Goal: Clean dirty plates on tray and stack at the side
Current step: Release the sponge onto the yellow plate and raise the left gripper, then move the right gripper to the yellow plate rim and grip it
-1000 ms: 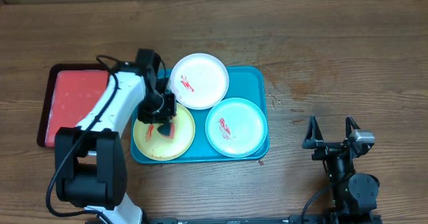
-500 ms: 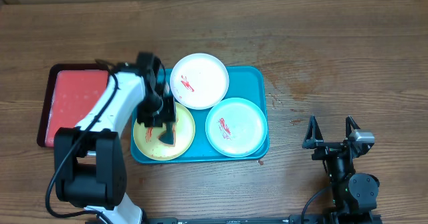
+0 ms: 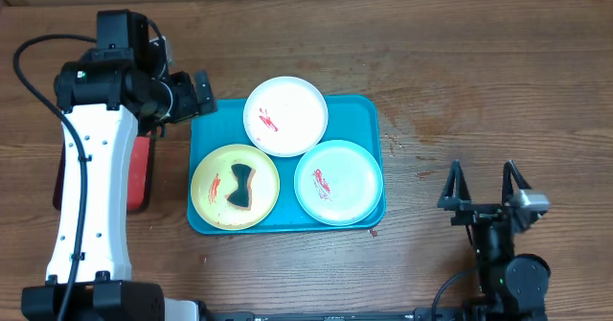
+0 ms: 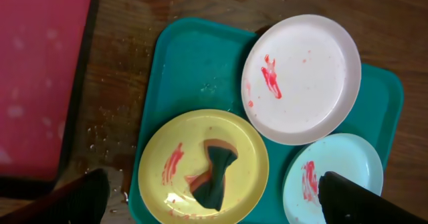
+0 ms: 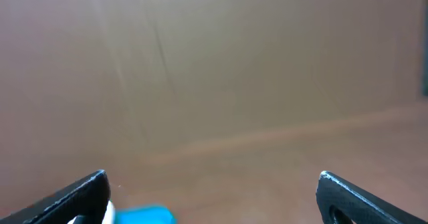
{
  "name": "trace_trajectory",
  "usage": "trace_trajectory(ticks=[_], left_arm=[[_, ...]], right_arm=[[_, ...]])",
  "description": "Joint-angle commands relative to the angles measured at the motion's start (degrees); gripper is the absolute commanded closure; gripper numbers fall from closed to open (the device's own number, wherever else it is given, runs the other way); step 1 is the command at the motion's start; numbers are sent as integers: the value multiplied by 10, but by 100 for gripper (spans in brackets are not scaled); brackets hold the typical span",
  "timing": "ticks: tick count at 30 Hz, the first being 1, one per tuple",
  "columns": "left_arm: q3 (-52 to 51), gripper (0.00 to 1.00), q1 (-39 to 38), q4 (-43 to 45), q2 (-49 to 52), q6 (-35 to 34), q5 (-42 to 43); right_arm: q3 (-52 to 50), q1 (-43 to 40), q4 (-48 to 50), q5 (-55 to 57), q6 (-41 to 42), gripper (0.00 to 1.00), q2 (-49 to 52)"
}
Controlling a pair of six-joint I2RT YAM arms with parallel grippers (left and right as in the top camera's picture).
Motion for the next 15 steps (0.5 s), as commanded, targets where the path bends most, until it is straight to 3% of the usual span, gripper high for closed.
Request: trace_trajectory(ticks=[1, 4, 5, 8, 11, 15], left_arm=[[0, 0, 2, -6, 10, 1, -8], [0, 0, 1, -3, 10, 1, -8], [0, 0, 1, -3, 10, 1, -8], [0, 0, 1, -2, 10, 0, -8], [0, 0, 0, -2, 10, 0, -7], [0, 0, 0, 0, 10, 0, -6]], right_arm=[[-6, 3, 92, -78, 80, 0, -5], [-6, 3, 257, -96, 76, 0, -5], [0, 3, 356, -89, 43, 0, -5], [60, 3, 365, -77, -9, 0, 1], [192, 3, 193, -98, -73, 0, 44], [446, 3, -142, -105, -129, 0, 209]])
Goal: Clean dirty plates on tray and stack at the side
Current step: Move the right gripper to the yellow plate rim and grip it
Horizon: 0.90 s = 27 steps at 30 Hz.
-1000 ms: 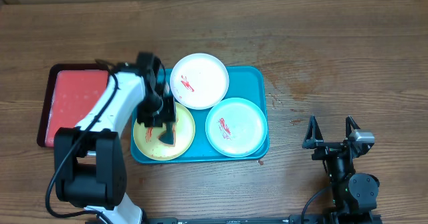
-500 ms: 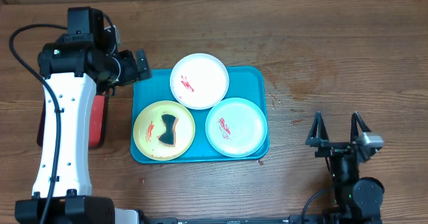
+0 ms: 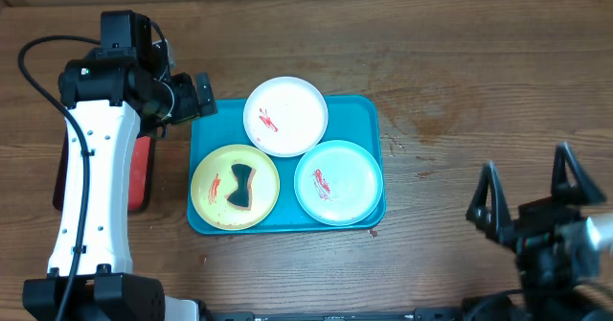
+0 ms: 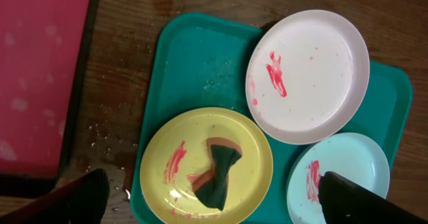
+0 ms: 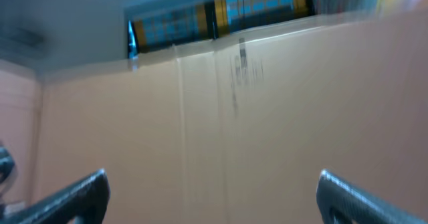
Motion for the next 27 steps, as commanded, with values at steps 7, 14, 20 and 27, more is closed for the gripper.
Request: trace_trajectory(ticks=[7, 14, 20, 27], left_arm=[[2, 0, 0, 0, 1, 0, -1], [2, 0, 0, -1, 1, 0, -2], [2, 0, 0, 1, 1, 0, -2], [2, 0, -2, 5, 2, -2, -2]], right_arm=[[536, 3, -584, -184, -76, 0, 460], [613, 12, -566, -421, 2, 0, 658], [613, 132, -580, -154, 158, 18, 790], [613, 250, -581, -110, 197, 30, 918]])
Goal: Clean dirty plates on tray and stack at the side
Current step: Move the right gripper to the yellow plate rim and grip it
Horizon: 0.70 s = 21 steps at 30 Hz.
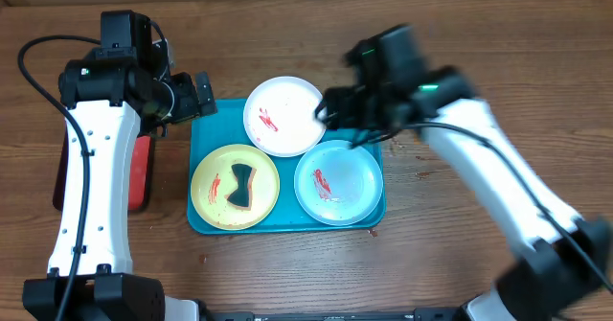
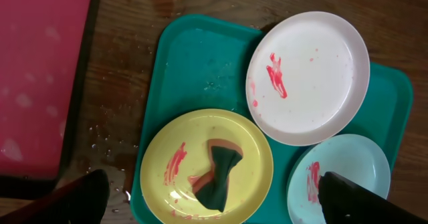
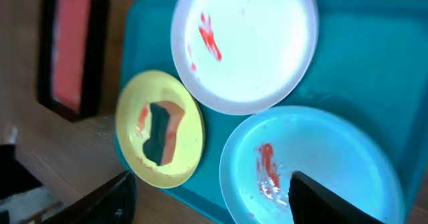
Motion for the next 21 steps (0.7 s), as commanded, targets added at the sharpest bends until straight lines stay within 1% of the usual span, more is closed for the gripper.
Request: trace_trajectory(ticks=[1, 2, 3, 4, 5, 10, 13, 21], left_arm=[[3, 0, -2, 0, 2, -2, 0], [3, 0, -2, 0, 2, -2, 0], [3, 0, -2, -1, 2, -2, 0], [3, 0, -2, -1, 2, -2, 0], [3, 0, -2, -1, 2, -2, 0], [3, 0, -2, -1, 2, -2, 0], [3, 0, -2, 0, 2, -2, 0], [3, 0, -2, 1, 2, -2, 0]], right_arm=[[13, 41, 19, 44, 36, 38, 49], [13, 49, 30, 45, 36, 48, 59], [13, 57, 40, 44, 36, 55, 71], [13, 65, 50, 44, 36, 60, 81], [13, 72, 58, 46, 31, 61, 89], [13, 113, 69, 115, 30, 60, 125], [13, 135, 69, 117, 30, 56, 143], [13, 172, 93, 117, 34, 55, 196]])
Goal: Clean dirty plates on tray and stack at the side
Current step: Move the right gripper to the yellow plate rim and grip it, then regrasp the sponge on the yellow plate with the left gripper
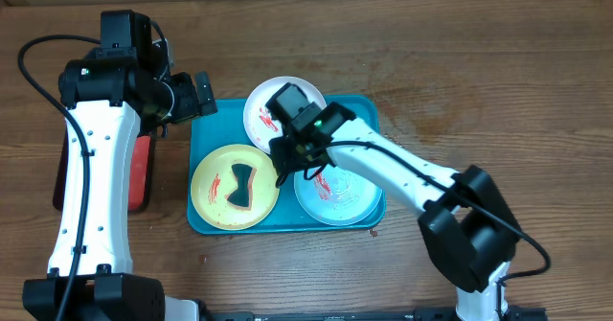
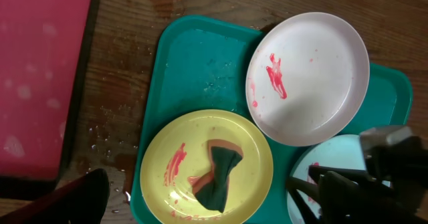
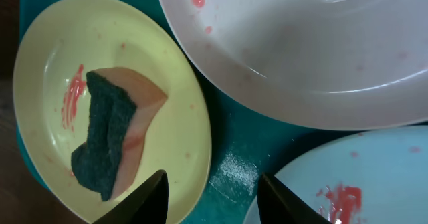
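Observation:
A teal tray (image 1: pixel 206 139) holds three smeared plates: yellow (image 1: pixel 213 204) at the front left, white (image 1: pixel 297 105) at the back, light blue (image 1: pixel 347 194) at the front right. A dark green and orange sponge (image 3: pixel 107 140) lies crumpled on the yellow plate (image 3: pixel 167 70). My right gripper (image 3: pixel 217 197) hangs open low over the tray, in the gap between the yellow plate and the blue plate (image 3: pixel 374 177), right of the sponge. My left gripper (image 2: pixel 214 200) is open, held high beyond the tray's back left corner, looking down on the plates.
A red pad in a black frame (image 1: pixel 144 172) lies on the table left of the tray. Water drops wet the wood between that pad (image 2: pixel 33 70) and the tray. The right arm (image 1: pixel 402 168) stretches across the tray's right half.
My right gripper was high over the white and blue plates; now it is low over the tray beside the yellow plate's right rim. The left arm and the plates have not moved.
At first the right arm sat open at the table's near right edge, with the left arm by the tray's back left corner. Then the right arm was raised there, then over the tray's back, and now low beside the yellow plate. The left arm barely moved.

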{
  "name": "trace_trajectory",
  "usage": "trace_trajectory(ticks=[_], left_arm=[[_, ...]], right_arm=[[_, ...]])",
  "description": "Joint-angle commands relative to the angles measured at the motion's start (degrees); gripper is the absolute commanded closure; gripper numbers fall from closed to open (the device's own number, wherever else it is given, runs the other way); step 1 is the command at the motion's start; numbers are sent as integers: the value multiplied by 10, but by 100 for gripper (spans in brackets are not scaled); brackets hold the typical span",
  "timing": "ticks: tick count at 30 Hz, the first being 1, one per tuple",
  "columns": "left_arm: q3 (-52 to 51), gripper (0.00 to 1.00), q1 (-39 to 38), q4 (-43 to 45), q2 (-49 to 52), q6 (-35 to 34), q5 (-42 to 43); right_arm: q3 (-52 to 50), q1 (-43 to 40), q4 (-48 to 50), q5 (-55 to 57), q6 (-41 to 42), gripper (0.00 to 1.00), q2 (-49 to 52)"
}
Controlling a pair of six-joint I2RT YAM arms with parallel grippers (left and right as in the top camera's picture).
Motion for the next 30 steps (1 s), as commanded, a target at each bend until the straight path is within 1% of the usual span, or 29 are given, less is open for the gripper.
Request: trace_trajectory(ticks=[1, 8, 16, 20, 22, 25, 27, 28, 30], left_arm=[[3, 0, -2, 0, 2, -1, -1], [3, 0, -2, 0, 2, -1, -1], [3, 0, -2, -2, 2, -1, -1], [3, 0, -1, -5, 2, 1, -1], [3, 9, -1, -6, 2, 2, -2], [3, 13, -1, -6, 2, 4, -2], [3, 20, -1, -9, 2, 12, -2], [2, 28, -1, -20, 2, 28, -2], [0, 31, -1, -36, 2, 46, -2]], right_arm=[[12, 8, 11, 11, 4, 55, 23], [12, 17, 25, 11, 4, 55, 37], [11, 17, 36, 11, 51, 56, 53], [11, 19, 37, 6, 52, 56, 69], [11, 24, 35, 0, 52, 56, 77], [11, 32, 35, 3, 51, 56, 86], [11, 37, 36, 12, 52, 63, 86], [11, 39, 38, 16, 52, 73, 86], [11, 39, 38, 16, 52, 79, 86]])
